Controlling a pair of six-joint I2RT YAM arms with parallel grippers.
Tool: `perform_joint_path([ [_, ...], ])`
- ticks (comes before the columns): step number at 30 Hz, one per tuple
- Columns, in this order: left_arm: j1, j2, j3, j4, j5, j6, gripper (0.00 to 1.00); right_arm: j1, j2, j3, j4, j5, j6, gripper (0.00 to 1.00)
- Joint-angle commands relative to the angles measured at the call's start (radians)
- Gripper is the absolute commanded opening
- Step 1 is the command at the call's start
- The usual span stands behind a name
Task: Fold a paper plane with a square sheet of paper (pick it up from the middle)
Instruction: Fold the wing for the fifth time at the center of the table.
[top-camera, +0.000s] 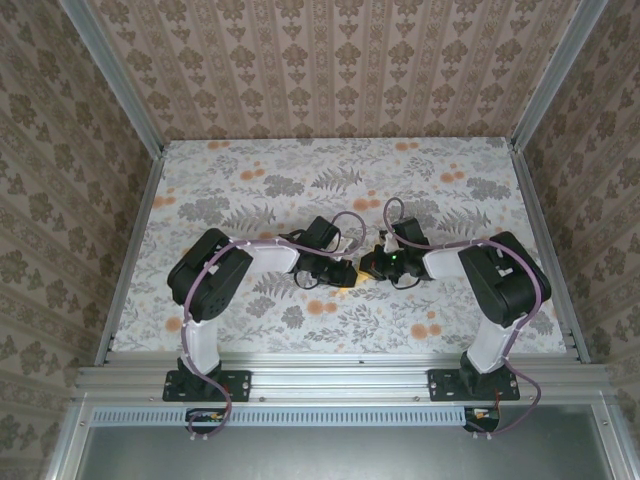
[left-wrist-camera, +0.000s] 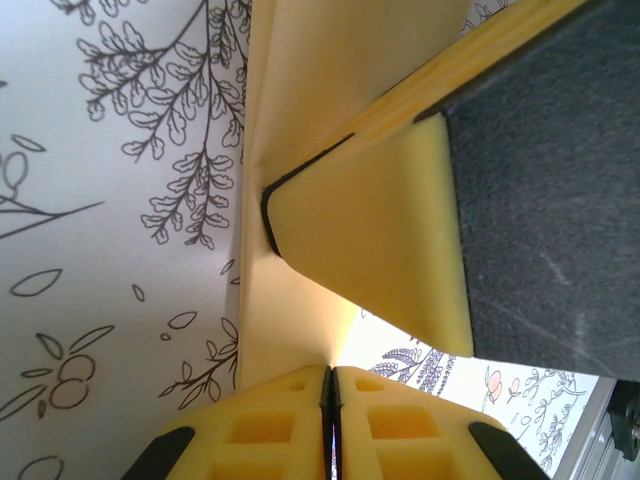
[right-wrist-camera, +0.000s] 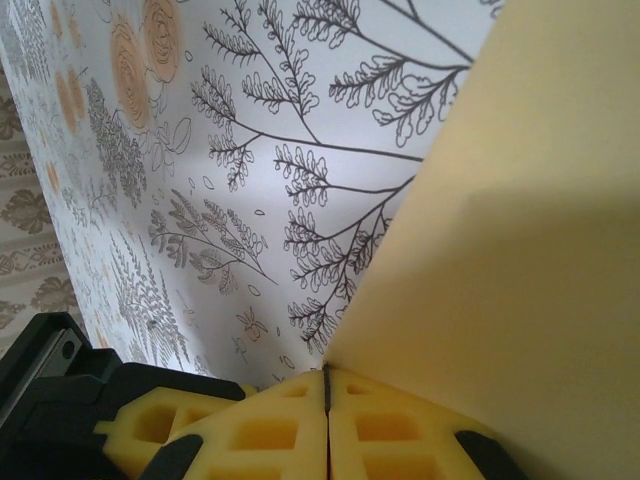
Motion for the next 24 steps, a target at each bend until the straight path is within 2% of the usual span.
perform_joint_path([
  [1, -0.002, -0.004, -0.046, -0.096, -0.040, 0.020, 0.12, 0.000, 0.024, -0.012, -0.044, 0.049, -0.034, 0.09],
  [24, -0.019, -0.100, -0.201, -0.067, -0.030, -0.024, 0.13, -0.020, 0.048, -0.015, -0.106, 0.085, -0.087, 0.07],
])
